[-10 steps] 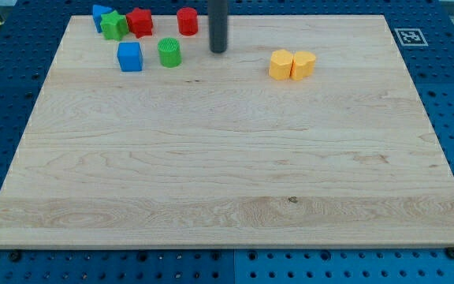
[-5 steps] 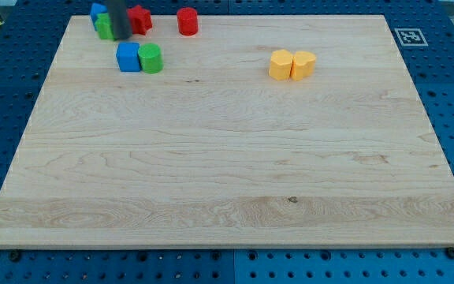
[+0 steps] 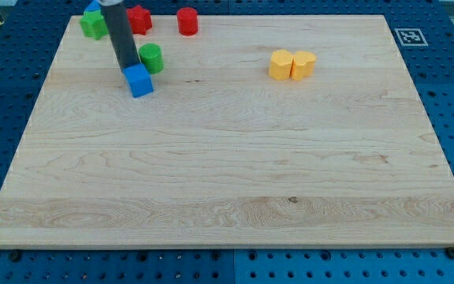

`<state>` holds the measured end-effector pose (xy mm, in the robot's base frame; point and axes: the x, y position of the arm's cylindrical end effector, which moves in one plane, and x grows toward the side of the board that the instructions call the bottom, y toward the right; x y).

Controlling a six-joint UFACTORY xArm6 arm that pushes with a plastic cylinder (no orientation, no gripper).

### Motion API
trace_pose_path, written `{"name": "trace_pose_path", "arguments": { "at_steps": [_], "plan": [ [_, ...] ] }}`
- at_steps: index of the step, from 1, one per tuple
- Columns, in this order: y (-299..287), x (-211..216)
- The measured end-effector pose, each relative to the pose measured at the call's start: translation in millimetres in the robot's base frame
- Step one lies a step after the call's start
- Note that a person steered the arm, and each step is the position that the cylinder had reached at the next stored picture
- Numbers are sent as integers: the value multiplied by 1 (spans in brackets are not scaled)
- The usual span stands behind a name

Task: Move the blue cube to the bottom of the green circle

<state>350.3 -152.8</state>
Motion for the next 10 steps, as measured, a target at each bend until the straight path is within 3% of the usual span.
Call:
{"name": "trace_pose_path", "arguments": {
  "at_steps": [3,4,6,8,10],
  "plan": [
    [102,24],
    [117,8],
    [114,-73],
    [34,-89],
    [-47,-42]
  ]
}}
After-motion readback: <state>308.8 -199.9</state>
